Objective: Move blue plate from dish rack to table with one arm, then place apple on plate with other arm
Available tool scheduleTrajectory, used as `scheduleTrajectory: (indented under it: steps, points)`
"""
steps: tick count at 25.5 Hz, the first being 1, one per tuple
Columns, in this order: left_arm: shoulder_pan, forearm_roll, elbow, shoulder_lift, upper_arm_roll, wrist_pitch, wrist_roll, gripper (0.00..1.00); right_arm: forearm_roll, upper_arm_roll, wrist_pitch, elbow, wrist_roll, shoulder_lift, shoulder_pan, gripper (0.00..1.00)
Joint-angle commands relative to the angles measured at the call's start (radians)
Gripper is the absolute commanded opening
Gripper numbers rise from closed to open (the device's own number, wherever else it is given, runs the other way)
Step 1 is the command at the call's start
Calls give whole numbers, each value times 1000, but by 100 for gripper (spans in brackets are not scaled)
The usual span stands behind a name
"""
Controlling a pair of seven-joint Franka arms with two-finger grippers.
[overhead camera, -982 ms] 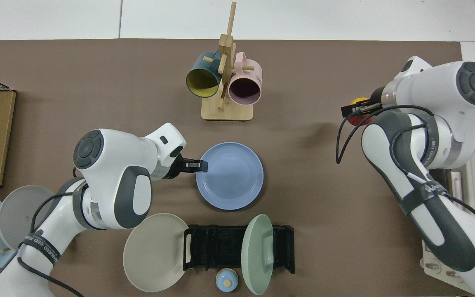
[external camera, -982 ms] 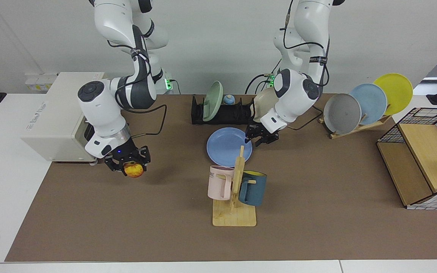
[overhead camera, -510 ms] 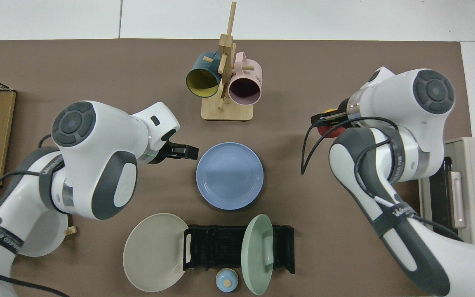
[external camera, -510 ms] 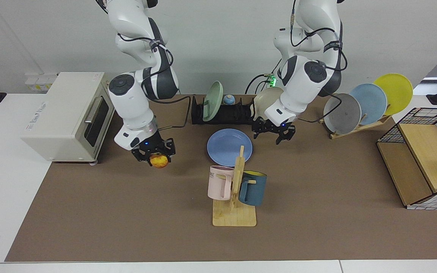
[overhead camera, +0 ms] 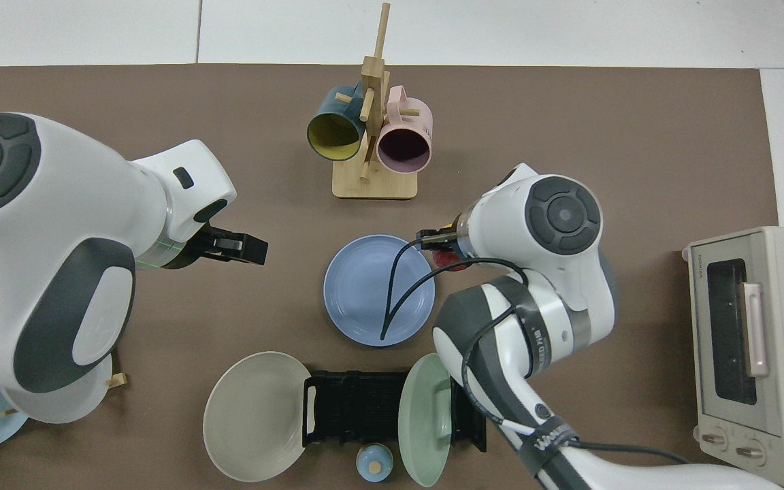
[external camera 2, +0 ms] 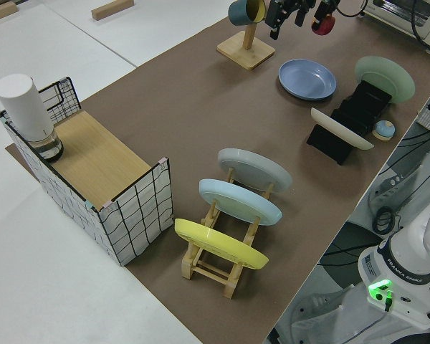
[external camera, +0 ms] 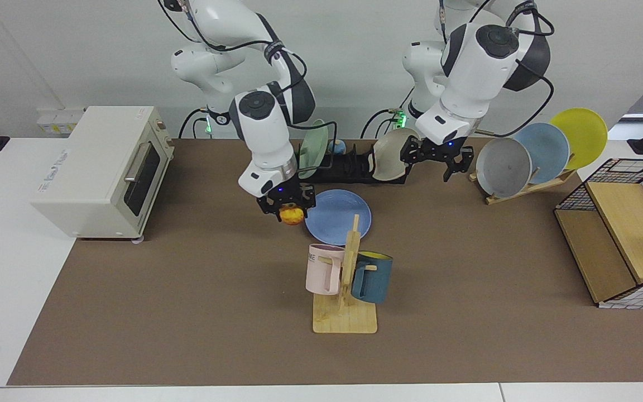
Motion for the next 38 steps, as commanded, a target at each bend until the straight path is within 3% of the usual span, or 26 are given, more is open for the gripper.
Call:
scheduleTrajectory:
  steps: [1,10,19,32,38]
  points:
    - [6,47,23,-45,6,-82,-15,99,-57,-4,43,-37,131,0,72,0]
    - [11,49,95,-88,54,-227,-5,99,-129,-5,138,-37,358,90,192,0]
    - [37,50,96,-112,72,-218,47,99,-126,-2,203,-63,379,115,210,0]
    - [152,49,142,-95,78,-205,150,100,-110,-2,198,-118,381,93,224,0]
    - [152,49,197,-59,78,-221,148,100,-78,1,197,-132,383,84,235,15]
